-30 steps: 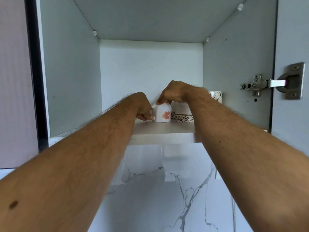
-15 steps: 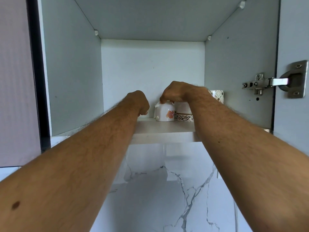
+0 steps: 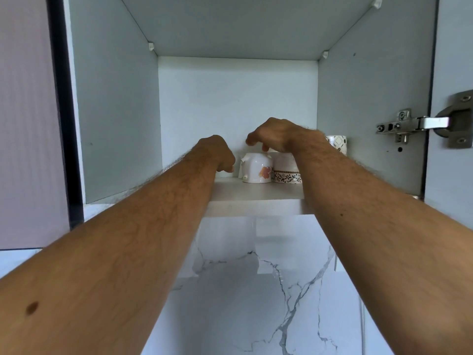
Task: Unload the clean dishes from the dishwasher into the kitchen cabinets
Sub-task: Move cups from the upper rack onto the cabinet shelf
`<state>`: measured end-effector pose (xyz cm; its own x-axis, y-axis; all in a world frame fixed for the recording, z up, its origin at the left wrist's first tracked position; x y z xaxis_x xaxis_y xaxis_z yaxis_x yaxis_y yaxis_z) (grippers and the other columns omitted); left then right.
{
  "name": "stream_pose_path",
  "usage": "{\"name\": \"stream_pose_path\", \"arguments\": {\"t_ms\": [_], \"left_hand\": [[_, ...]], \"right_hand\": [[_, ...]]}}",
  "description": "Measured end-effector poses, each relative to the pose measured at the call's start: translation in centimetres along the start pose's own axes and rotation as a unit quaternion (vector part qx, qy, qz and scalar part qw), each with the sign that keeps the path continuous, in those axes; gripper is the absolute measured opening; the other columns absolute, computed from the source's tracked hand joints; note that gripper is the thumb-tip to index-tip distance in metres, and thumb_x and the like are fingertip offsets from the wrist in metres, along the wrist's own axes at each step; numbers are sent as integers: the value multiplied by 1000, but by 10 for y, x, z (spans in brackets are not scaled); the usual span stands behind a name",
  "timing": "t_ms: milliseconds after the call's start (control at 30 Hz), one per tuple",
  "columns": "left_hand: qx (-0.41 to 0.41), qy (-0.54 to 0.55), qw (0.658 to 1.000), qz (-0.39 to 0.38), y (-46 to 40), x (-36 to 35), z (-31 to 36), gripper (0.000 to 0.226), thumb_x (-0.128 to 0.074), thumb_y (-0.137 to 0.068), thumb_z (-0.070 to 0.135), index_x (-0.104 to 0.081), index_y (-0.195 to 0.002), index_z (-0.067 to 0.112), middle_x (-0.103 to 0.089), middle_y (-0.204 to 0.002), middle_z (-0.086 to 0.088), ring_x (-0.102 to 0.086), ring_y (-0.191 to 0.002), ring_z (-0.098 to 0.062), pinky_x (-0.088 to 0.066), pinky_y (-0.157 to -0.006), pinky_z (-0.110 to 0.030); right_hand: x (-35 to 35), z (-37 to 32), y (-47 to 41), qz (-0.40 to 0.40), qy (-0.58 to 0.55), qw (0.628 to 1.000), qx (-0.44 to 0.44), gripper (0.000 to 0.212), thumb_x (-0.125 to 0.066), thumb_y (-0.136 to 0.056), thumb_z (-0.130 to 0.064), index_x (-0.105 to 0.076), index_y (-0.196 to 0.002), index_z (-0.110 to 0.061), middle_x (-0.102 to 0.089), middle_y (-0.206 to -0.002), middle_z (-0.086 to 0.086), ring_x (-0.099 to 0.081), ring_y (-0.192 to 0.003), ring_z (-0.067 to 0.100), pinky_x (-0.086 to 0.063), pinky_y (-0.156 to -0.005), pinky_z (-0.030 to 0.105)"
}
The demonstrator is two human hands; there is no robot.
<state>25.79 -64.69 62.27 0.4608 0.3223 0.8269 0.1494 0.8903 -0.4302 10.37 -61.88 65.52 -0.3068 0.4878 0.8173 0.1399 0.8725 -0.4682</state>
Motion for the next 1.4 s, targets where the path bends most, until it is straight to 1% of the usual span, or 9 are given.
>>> {"name": "stream_pose_path", "arguments": {"t_ms": [133, 233, 333, 533, 667, 800, 967, 1100, 1400], "left_hand": [[-3, 18, 999, 50, 10, 4, 0, 29, -68, -86, 23, -46, -75, 8, -53, -82, -6, -53, -78, -26, -39, -67, -28], [-14, 18, 996, 81, 22, 9, 1, 25, -66, -87, 25, -47, -81, 11, -52, -92, -7, -52, -86, -27, -38, -71, -29], [-25, 18, 994, 108, 42, 17, 4, 23, -65, -86, 26, -49, -82, 11, -56, -93, -7, -52, -83, -27, -38, -70, -29], [-40, 14, 988, 152, 78, 36, 1, 19, -61, -85, 27, -51, -89, 11, -63, -112, -14, -59, -105, -35, -38, -71, -31], [-43, 29, 987, 154, 105, 45, -3, 17, -58, -85, 25, -51, -85, 10, -62, -106, -12, -57, -99, -33, -38, -69, -32], [-55, 41, 988, 139, 136, 42, -9, 18, -60, -82, 27, -55, -80, 10, -63, -96, -10, -52, -84, -29, -37, -67, -31], [-58, 63, 986, 145, 182, 36, -21, 20, -57, -80, 30, -56, -80, 9, -65, -93, -10, -58, -92, -32, -42, -69, -33], [-77, 52, 969, 229, 230, 42, -21, 29, -57, -87, 29, -66, -110, 13, -64, -113, -9, -49, -115, -34, -43, -91, -41], [-75, 62, 977, 189, 348, 19, 17, 29, -60, -85, 31, -63, -108, 15, -68, -104, -6, -62, -98, -30, -48, -74, -34]], "right_hand": [[6, -6, 8, 57, -10, 997, 50, 42, -45, -87, -45, -67, -105, -14, -65, -106, 9, -58, -98, 31, -49, -88, 41], [6, -5, 26, 100, -1, 992, 76, 33, -30, -92, -28, -51, -85, -5, -55, -91, 13, -45, -83, 34, -38, -71, 35], [8, -6, 52, 144, 13, 986, 81, 36, -36, -92, -31, -45, -67, -7, -51, -71, 8, -48, -77, 32, -34, -66, 32], [14, -7, 101, 161, 30, 985, 57, 40, -39, -91, -35, -56, -66, -9, -56, -69, 8, -54, -82, 34, -38, -66, 32], [16, -15, 142, 167, 39, 985, 30, 39, -41, -93, -27, -47, -56, -16, -48, -59, -2, -50, -80, 30, -34, -67, 30], [15, -22, 177, 206, 51, 977, 26, 34, -41, -92, -31, -58, -72, -10, -63, -84, 13, -58, -90, 36, -40, -69, 32], [19, -30, 232, 260, 92, 961, 16, 39, -38, -97, -34, -68, -96, -8, -67, -102, 16, -61, -97, 37, -37, -70, 32], [22, -28, 280, 268, 110, 957, -16, 42, -37, -97, -37, -69, -101, -10, -68, -101, 16, -61, -89, 36, -39, -71, 32], [20, -2, 402, 237, 109, 964, -58, 37, -39, -93, -33, -67, -88, -9, -61, -86, 13, -52, -76, 33, -38, -68, 30]]}}
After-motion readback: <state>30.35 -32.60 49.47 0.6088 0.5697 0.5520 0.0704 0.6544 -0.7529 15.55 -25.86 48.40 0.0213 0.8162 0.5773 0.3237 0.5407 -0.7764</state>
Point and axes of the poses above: each hand's wrist, its own y-axis away from the middle knuckle, its own x-axis out of the back of the hand, z = x × y, the point moved 3 cm from there along -y, towards the middle knuckle
